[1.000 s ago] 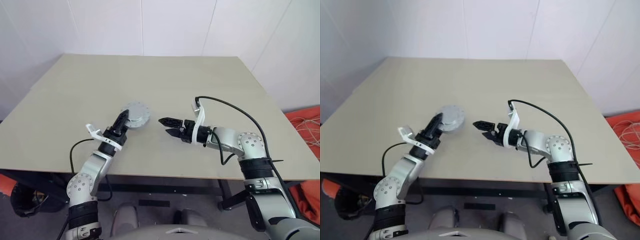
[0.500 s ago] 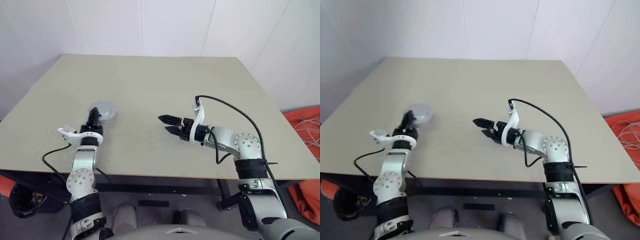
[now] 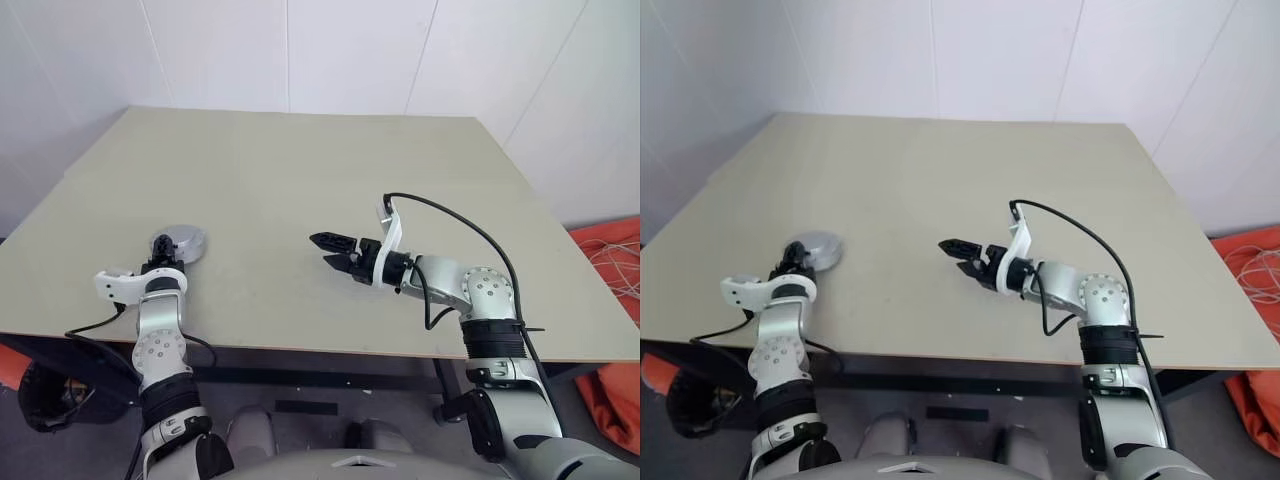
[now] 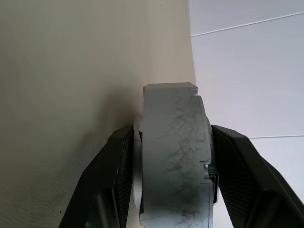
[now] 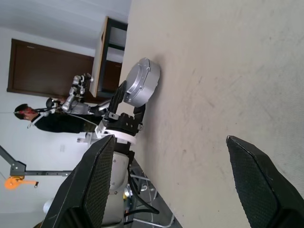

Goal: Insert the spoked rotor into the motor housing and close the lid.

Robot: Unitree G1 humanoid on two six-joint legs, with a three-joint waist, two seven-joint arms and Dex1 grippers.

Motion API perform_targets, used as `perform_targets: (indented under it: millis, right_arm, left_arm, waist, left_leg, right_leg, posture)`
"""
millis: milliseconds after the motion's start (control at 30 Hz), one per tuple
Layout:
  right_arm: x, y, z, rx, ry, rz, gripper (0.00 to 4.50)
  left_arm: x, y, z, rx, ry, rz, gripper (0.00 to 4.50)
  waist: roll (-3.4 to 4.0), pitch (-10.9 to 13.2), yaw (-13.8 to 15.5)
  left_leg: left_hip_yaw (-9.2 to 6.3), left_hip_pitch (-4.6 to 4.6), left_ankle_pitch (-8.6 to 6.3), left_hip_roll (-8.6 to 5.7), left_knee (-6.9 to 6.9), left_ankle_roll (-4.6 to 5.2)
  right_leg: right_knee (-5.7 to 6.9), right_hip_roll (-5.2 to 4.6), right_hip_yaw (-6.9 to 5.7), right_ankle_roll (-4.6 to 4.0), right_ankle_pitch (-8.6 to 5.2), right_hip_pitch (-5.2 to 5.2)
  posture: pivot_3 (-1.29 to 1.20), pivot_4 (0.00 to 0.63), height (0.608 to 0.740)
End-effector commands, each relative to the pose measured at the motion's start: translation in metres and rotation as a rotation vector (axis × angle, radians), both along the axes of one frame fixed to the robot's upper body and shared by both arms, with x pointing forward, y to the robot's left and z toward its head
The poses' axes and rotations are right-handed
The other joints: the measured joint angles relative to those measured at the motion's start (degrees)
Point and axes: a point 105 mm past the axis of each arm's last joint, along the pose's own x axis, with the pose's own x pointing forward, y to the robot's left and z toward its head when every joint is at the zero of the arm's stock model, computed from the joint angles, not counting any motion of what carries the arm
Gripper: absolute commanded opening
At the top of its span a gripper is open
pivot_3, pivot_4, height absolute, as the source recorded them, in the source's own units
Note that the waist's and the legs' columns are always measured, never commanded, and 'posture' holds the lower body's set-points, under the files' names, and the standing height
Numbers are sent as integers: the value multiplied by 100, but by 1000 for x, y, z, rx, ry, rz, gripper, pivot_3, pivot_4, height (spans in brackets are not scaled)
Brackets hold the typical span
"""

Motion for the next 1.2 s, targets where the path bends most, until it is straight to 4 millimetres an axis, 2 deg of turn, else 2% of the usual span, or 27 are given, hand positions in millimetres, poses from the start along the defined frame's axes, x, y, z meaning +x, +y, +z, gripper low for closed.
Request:
perform_targets:
  millis: [33,267,467,733,933,1000,1200]
  right_arm:
    - [1,-1,15,27,-55,-6,4234]
    - [1,0,15,23,-56,2,4234]
    - [1,0,15,19,-54,6,4234]
    - [2,-1,14,17,-49,8,4234]
    - [2,2,14,19,-47,23,4234]
    - [2,2,15,20,-49,27,4234]
    - [0,4,19,-8,-112,53,4234]
  left_arm:
    - [6,2,21,47,-31,22,2123]
    - [3,2,17,73,55,53,4411]
    - [-10,2,7,101,139,55,4463]
    - [-44,-1,2,89,220,54,4463]
    - [-69,-3,3,59,278,54,4463]
    - [-74,-9,7,42,275,20,4463]
    - [-58,-46,58,179,38,-256,4463]
  waist:
    - [0,-1,-3]
    - [0,-2,-5]
    - [0,-4,-35]
    - [0,-6,-182]
    - [1,-8,-181]
    - [-1,-9,-178]
    - [-10,-14,-132]
  left_leg:
    - [0,-1,0,0,2,0]
    - [0,4,0,-1,12,0]
    - [1,3,-1,-3,18,2]
    - [1,1,-5,-4,18,9]
    - [2,3,-7,-2,25,12]
    - [2,2,-7,-4,29,12]
    - [2,-12,-9,0,38,14]
  right_leg:
    - [0,0,0,0,1,0]
    - [1,-5,0,2,3,7]
    - [1,-8,1,3,3,6]
    - [0,-8,1,-7,-3,5]
    - [-2,-7,1,-13,-7,5]
    - [-5,-7,1,-13,-7,5]
    - [-7,-7,-4,-12,-8,4]
  posture:
    - [0,0,740]
    - [0,0,740]
    - [0,0,740]
    - [0,0,740]
    - [0,0,740]
    - [0,0,740]
    - [0,0,740]
